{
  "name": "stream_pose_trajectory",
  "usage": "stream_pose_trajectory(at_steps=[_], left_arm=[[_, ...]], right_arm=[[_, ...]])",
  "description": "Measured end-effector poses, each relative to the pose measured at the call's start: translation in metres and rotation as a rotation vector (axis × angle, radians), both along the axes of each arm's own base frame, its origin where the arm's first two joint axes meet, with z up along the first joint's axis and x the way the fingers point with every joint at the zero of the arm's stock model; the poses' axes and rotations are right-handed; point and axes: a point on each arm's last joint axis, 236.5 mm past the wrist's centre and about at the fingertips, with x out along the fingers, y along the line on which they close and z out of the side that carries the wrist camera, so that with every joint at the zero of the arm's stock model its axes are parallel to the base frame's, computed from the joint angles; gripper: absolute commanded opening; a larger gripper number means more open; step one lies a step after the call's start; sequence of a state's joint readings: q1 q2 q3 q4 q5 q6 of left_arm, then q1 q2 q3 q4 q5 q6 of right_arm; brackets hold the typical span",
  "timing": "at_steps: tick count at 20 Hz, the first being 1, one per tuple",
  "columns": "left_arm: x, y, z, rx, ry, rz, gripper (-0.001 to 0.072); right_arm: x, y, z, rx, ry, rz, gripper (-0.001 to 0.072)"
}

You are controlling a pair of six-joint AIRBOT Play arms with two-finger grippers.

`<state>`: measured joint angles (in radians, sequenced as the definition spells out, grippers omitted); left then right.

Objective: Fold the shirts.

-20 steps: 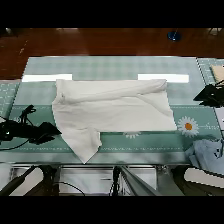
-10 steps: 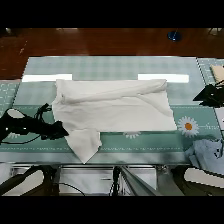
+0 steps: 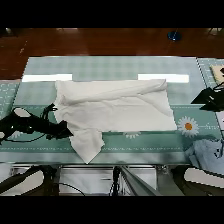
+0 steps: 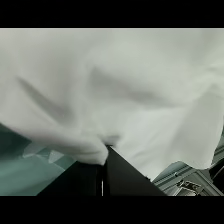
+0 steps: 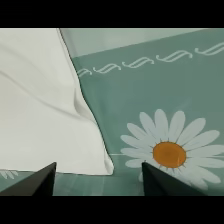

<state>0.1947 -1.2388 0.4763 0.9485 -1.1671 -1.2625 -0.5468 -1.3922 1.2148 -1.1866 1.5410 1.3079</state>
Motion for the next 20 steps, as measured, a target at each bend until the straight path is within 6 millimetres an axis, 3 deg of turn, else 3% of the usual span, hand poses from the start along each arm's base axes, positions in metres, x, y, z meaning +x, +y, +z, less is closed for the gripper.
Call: stream_pose_trajectory(at_steps=[8,12,15,16,18,20], left_arm=[[-0.001,-0.001,0.0,-0.004,-0.009,-0.017,0.0035],[-0.001,-0.001,0.0,-0.005,-0.013,-0.023,0.0035],[-0.001,-0.001,0.0,-0.006,-0.016,-0.029,0.0035],[-0.001,-0.001,0.0,-0.006,-0.017,-0.03,0.0035],[-0.001,-0.001,0.0,-0.007,-0.021,-0.035,0.0035],[-0.001,-0.001,0.0,-0.008,-0.025,-0.041,0.0035]], right_arm=[[-0.064,0.04,-0.065,0.126,0.192,0.005,0.0594],[-0.075,0.056,-0.081,0.165,0.215,-0.01,0.0587],[-0.074,0.071,-0.091,0.173,0.203,-0.001,0.0559],[-0.073,0.077,-0.094,0.17,0.201,0.007,0.0431],[-0.064,0.084,-0.102,0.131,0.178,0.014,0.0046],[-0.055,0.092,-0.107,0.103,0.161,0.011,0.0023]])
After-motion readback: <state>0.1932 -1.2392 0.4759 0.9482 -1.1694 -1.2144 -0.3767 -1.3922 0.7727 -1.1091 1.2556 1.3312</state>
